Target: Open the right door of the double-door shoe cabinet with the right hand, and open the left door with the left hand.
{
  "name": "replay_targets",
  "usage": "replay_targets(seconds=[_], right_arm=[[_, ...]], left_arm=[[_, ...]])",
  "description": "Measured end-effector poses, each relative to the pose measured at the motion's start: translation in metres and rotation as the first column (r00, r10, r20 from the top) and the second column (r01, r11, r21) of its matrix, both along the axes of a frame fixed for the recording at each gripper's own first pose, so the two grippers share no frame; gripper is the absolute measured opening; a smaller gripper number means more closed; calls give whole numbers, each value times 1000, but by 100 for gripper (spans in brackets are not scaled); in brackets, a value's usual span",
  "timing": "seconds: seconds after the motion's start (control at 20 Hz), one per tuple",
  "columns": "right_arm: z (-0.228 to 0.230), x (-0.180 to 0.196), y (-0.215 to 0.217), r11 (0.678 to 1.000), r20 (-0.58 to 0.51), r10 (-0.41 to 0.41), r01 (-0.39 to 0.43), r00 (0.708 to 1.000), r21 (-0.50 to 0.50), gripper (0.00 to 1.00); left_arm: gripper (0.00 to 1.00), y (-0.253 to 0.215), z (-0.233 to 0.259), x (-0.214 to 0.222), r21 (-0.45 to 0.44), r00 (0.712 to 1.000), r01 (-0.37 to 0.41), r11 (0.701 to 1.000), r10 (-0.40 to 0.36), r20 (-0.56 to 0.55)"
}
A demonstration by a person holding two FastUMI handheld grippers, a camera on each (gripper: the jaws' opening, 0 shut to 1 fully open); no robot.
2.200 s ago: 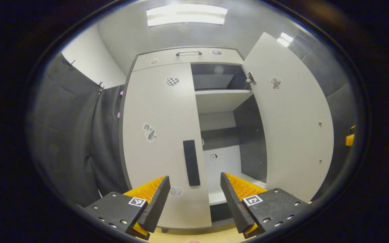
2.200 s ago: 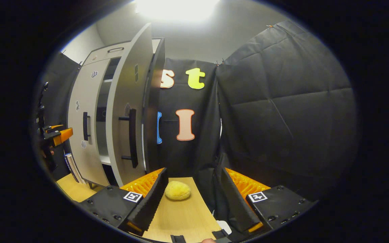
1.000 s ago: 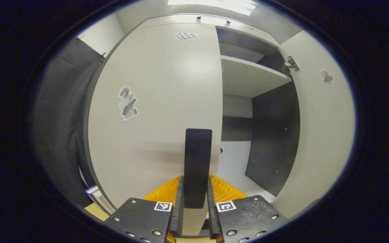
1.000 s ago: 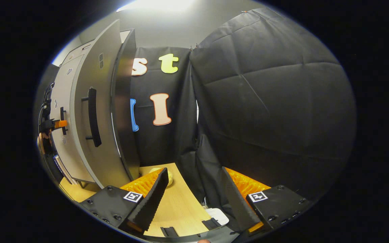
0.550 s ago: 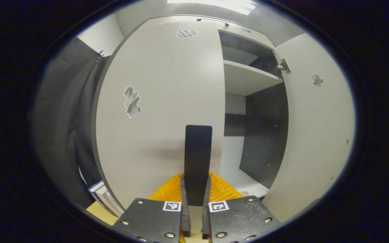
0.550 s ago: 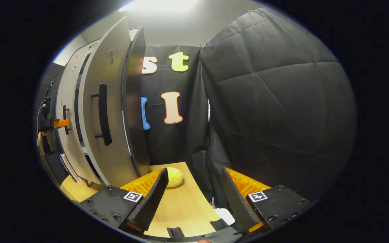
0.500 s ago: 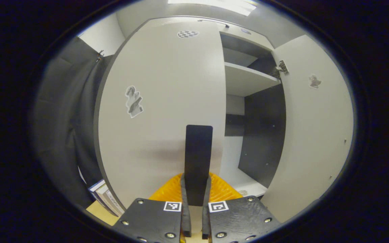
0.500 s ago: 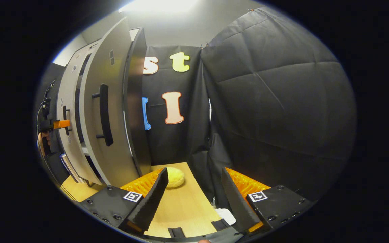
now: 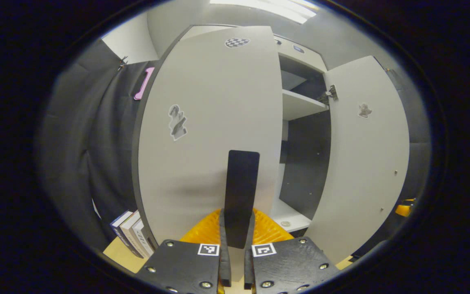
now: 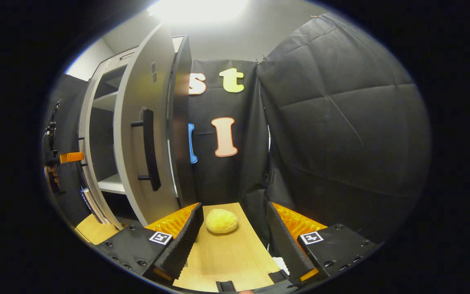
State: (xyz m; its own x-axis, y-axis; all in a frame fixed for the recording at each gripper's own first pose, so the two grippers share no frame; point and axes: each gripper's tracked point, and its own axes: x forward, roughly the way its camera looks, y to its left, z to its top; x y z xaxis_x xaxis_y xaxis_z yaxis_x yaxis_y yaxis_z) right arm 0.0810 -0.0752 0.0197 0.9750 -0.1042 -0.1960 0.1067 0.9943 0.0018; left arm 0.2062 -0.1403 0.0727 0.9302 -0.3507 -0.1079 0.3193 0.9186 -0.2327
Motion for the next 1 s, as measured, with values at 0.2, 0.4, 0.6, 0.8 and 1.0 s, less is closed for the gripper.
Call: replay_targets(seconds=[0.2, 0.4, 0.6, 0.8, 1.0], right_arm=[[4, -3, 14, 1000, 7, 9, -9, 1000, -16, 97], [4, -4, 19, 1000, 11, 7, -7, 1000, -9, 96], [3, -4, 27, 1000, 14, 6, -5, 1000, -4, 96], [-2, -6, 45, 1000, 9, 28, -28, 1000, 7, 96], [-1, -7, 61, 999, 19, 43, -42, 999, -23, 96]], left_arm=[[14, 9, -2, 1, -12, 1000, 14, 1000, -14, 3], [14, 21, -2, -1, -25, 1000, 8, 1000, -8, 5], [14, 27, -1, -4, -31, 1000, -5, 1000, 5, 4], [13, 41, -3, -8, -11, 1000, -30, 999, 31, 7], [14, 45, -2, -9, -41, 999, -50, 998, 50, -1]])
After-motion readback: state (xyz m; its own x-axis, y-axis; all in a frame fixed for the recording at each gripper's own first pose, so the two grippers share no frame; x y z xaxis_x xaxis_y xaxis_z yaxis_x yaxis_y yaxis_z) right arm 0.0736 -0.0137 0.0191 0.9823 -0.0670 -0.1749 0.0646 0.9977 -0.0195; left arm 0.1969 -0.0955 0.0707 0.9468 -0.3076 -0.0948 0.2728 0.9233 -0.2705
